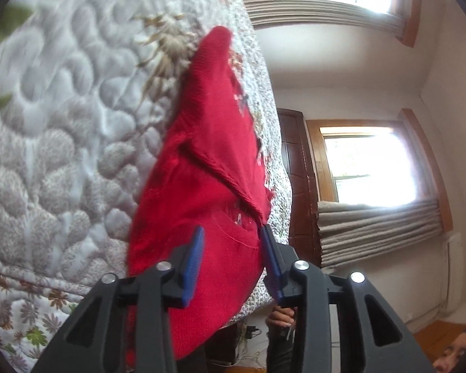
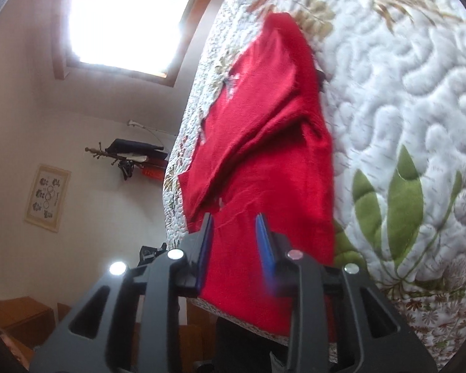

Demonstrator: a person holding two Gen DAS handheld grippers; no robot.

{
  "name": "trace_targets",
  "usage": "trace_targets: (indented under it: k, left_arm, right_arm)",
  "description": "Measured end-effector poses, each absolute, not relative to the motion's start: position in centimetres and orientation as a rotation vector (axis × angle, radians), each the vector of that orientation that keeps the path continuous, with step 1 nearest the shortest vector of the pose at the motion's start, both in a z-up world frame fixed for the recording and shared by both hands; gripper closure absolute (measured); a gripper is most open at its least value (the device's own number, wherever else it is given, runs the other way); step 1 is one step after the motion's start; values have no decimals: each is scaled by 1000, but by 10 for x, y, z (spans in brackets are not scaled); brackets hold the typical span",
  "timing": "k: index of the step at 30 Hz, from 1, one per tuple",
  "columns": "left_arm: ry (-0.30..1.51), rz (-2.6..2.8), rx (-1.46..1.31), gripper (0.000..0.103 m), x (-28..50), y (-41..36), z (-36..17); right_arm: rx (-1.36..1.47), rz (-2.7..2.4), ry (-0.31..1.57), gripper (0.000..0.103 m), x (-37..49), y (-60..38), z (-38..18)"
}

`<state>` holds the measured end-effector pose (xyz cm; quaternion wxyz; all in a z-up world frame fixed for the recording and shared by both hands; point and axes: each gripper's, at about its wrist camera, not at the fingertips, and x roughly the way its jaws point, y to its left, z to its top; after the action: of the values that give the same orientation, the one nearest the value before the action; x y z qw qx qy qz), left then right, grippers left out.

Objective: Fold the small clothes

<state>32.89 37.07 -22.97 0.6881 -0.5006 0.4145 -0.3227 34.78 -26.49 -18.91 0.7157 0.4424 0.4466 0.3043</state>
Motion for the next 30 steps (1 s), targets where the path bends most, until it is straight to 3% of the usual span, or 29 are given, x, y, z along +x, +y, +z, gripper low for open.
trace_targets:
  k: [7,16,30]
  left_arm:
    - [937,-713,-708,49,332,354,-190]
    - [950,-642,-271,48,352,315,-176]
    - [1031,-678,-216,48,372,305,-196]
  right_arm:
    - [709,645,960,60,352,-262,-147]
    - [357,591,995,59,361,-233,-157]
    - [290,603,1023,54,372,-225,-173]
